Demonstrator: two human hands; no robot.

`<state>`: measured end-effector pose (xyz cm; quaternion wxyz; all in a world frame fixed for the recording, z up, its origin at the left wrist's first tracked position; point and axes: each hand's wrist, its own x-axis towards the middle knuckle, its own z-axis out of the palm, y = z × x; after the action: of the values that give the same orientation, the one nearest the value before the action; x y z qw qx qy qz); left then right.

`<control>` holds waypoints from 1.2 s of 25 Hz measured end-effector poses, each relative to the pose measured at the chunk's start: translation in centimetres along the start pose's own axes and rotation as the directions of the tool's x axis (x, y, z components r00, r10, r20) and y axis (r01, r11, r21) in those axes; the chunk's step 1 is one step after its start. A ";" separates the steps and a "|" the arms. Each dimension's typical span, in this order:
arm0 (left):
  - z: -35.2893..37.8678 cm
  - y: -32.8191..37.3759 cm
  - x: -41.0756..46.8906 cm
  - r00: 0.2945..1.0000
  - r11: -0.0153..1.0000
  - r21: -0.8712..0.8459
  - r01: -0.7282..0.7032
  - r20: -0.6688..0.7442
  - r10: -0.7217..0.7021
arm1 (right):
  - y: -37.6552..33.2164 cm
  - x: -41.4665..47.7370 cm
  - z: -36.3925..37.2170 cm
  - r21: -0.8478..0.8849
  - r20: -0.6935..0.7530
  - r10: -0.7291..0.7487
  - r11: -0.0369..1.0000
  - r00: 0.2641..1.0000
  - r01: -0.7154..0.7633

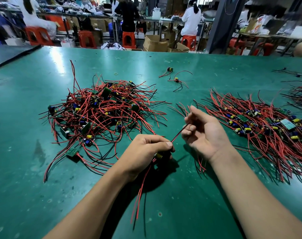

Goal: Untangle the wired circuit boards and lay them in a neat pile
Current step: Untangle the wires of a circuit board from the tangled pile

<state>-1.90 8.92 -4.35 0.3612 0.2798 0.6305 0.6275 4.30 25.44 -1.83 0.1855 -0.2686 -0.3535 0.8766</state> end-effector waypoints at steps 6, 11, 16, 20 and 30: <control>-0.2 -0.1 0.1 1.000 1.000 -0.009 0.000 -0.019 0.000 | -0.3 0.0 -0.3 0.008 0.040 0.006 1.000 0.999 -0.007; 0.1 -0.2 0.6 0.985 0.985 -0.170 -0.015 -0.174 -0.015 | 0.2 0.1 -0.4 -0.261 0.050 -0.056 0.963 0.997 0.067; -0.5 0.1 1.1 0.965 0.875 -0.480 -0.058 -0.251 -0.073 | 1.2 -0.2 -0.4 -0.540 0.115 -0.058 0.834 0.992 0.112; -0.5 0.0 1.2 0.962 0.844 -0.536 -0.010 -0.235 -0.138 | 1.7 -0.2 -0.3 -0.564 0.135 -0.034 0.819 0.990 0.105; -0.4 0.6 0.8 0.944 0.783 -0.596 -0.178 -0.328 -0.035 | 1.8 -0.3 -0.9 -0.834 0.427 0.021 0.397 0.904 0.384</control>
<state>-2.78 9.36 -3.81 0.3009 0.0639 0.4291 0.8493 4.88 24.55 -3.55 0.0379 -0.1139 -0.8241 0.5536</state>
